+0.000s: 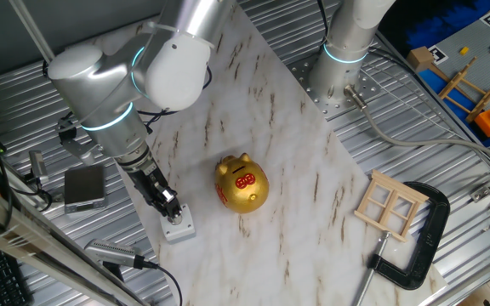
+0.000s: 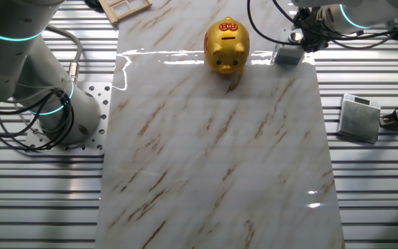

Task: Drop coins into a piggy bank

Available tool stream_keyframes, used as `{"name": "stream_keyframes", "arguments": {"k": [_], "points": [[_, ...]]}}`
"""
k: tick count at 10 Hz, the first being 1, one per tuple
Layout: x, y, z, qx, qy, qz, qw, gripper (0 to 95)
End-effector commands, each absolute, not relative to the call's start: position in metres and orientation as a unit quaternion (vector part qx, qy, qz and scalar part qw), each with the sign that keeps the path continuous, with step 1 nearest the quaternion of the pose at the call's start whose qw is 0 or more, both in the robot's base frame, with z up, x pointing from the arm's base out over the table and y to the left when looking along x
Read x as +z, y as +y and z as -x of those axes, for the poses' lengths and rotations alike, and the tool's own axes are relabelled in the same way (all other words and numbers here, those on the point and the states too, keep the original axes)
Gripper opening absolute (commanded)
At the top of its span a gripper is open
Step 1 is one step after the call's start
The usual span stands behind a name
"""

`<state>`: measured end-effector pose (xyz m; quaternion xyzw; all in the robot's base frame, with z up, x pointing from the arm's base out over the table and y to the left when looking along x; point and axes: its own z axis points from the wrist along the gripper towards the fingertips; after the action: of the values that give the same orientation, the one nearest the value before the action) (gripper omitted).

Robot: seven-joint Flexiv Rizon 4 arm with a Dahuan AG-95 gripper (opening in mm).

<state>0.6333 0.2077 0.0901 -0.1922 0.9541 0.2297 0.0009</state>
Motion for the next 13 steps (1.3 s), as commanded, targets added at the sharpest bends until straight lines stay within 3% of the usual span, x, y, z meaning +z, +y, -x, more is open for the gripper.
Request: {"name": "stream_keyframes", "arguments": {"k": [1, 3, 4, 13], "points": [[0.0900, 0.2084, -0.6330, 0.229, 0.954, 0.192, 0.000, 38.0], [0.0900, 0.2086, -0.6329, 0.229, 0.955, 0.190, 0.000, 38.0], [0.0901, 0.2086, -0.6329, 0.229, 0.955, 0.189, -0.001, 19.0], [0.0896, 0.2084, -0.6331, 0.225, 0.956, 0.186, -0.002, 19.0]]}}
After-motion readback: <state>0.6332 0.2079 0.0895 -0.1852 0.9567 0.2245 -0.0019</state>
